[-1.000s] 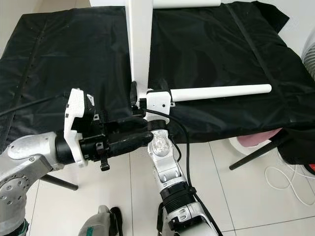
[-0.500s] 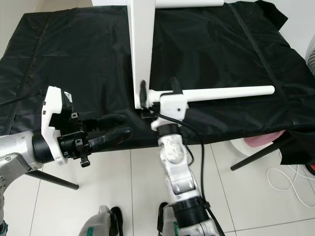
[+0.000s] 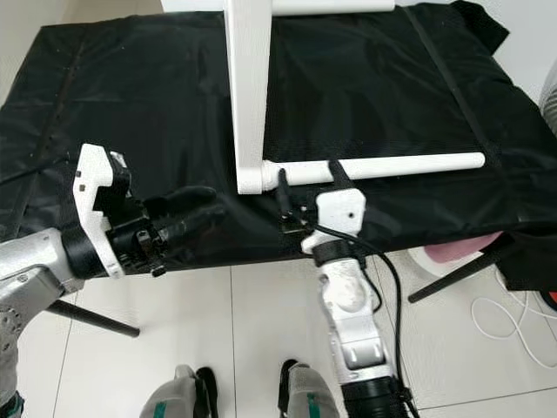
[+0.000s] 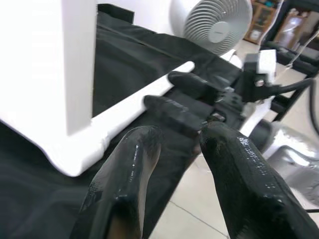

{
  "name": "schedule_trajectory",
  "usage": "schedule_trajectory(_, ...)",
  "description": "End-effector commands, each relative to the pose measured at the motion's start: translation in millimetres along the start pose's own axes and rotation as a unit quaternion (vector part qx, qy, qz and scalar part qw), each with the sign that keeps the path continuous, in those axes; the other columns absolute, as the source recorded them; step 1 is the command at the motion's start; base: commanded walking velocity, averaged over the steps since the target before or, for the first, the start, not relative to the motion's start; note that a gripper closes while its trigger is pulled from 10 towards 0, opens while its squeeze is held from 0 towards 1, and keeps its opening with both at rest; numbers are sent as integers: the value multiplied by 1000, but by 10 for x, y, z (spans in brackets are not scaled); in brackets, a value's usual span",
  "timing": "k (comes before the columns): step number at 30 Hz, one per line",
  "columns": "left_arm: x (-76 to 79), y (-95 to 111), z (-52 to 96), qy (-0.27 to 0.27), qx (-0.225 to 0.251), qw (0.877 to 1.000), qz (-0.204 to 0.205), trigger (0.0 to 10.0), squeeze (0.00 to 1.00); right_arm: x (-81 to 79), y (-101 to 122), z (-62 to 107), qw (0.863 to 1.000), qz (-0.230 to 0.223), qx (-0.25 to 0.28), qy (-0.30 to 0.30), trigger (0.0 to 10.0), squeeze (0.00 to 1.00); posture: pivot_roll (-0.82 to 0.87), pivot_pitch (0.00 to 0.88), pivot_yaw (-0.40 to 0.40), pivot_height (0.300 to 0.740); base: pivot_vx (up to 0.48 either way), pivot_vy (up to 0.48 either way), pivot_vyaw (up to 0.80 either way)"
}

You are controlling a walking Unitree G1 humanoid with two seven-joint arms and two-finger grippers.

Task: Building children table

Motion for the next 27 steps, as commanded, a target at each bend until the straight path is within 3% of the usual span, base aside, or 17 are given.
schedule_trajectory(1,-37,-73,-21,33,6,999,7,10000,0,93,-32,23,1000,5,-12,-19,10000,0,-21,146,53,740,0,0,0)
schedule_trajectory(6,-115,-171,-126,91,29,995,20,10000,0,209,-6,-102,998,5,-4,-61,10000,0,-35,117,48,740,0,0,0)
schedule_trajectory(8,-115,-171,-126,91,29,995,20,10000,0,209,-6,-102,998,5,-4,-61,10000,0,-35,117,48,740,0,0,0)
schedule_trajectory(9,-175,-235,-178,129,41,990,33,10000,0,230,-15,-137,997,-1,-11,-72,10000,0,-43,87,42,740,0,0,0)
schedule_trajectory(15,-229,-418,-261,192,45,978,61,10000,0,240,-113,-160,995,8,-40,-96,10000,0,-50,65,38,740,0,0,0)
schedule_trajectory(21,-369,-524,-260,281,54,958,37,10000,0,243,-248,-169,991,36,-74,-108,10000,0,-61,45,34,740,0,0,0)
schedule_trajectory(27,-466,-664,-287,309,31,950,20,10000,0,340,-320,-166,988,36,-83,-124,10000,0,-72,33,31,740,0,0,0)
Point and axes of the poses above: a point about 5 cm out from each wrist's last joint towards the gripper, its own z axis pointing back from the gripper into the wrist, its own y axis along the axis of the wrist's last joint, x = y × z, the point moved 1 cm from there along -z, pointing out of the wrist towards the gripper, and after that the axes turned 2 degrees about -z, right-handed, at the moved point
